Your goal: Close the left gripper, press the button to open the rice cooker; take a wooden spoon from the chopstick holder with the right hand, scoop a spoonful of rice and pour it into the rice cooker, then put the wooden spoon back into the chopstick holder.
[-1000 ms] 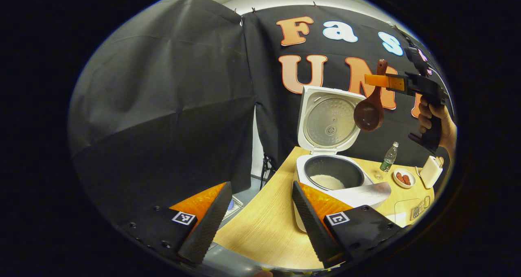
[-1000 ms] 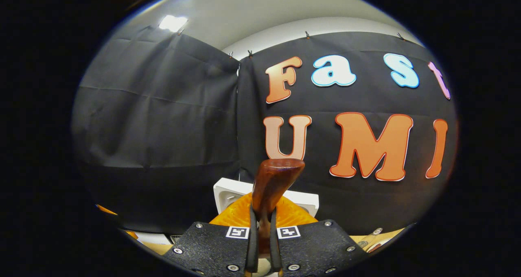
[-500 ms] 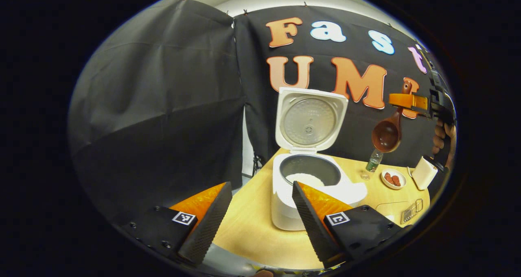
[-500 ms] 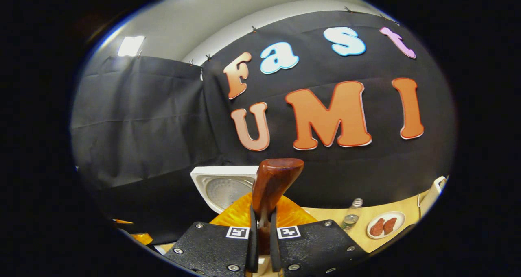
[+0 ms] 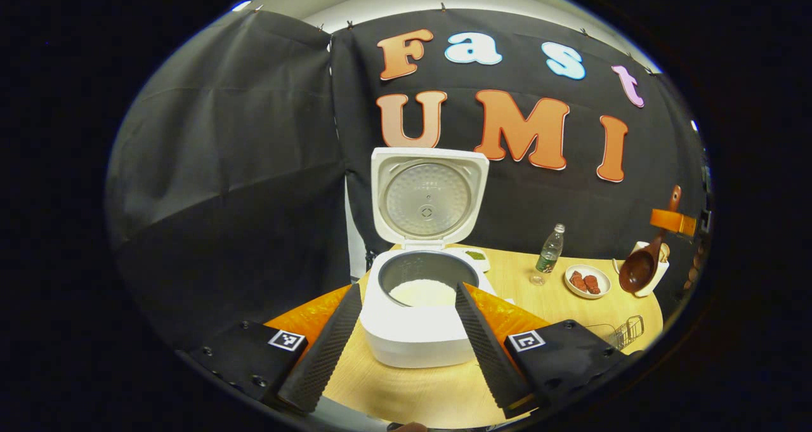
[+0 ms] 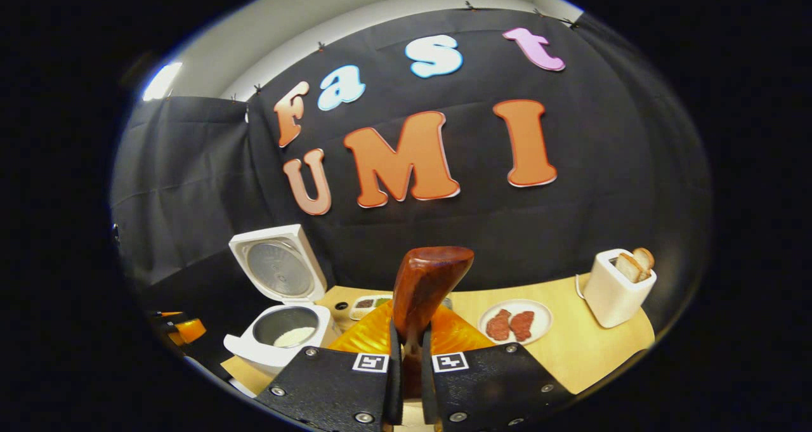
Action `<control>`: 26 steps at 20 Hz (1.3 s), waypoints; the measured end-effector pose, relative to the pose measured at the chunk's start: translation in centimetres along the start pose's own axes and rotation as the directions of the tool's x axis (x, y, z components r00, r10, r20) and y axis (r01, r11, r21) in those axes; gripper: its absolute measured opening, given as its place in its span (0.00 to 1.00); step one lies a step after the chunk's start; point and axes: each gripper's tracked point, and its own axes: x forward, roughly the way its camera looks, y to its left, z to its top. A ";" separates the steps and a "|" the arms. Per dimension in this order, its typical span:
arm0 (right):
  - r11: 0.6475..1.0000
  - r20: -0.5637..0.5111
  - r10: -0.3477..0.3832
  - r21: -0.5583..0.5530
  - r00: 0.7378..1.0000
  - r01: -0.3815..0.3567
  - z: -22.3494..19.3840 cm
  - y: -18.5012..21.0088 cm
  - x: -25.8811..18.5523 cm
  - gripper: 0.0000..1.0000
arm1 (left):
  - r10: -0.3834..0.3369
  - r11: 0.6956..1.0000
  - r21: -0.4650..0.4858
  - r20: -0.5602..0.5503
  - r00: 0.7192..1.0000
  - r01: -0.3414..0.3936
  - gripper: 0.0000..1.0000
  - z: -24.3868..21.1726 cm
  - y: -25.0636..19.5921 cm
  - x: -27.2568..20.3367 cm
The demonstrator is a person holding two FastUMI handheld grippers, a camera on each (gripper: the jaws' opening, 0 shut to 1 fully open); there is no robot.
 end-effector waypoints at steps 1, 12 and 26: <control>1.000 -0.006 -0.023 0.015 1.000 0.023 -0.4 -1.6 -0.6 0.11 | -0.007 1.000 0.006 0.006 1.000 0.007 1.00 0.2 -0.7 -0.1; 0.959 -0.063 -0.232 0.150 0.971 0.239 -5.7 -13.3 -4.9 0.11 | -0.075 0.996 0.054 0.051 0.996 0.072 1.00 3.6 -6.2 0.7; 0.881 -0.270 -0.324 0.264 0.907 0.394 -17.0 -18.3 -5.2 0.16 | -0.106 0.981 -0.157 0.038 0.994 0.110 0.99 8.8 -5.1 3.6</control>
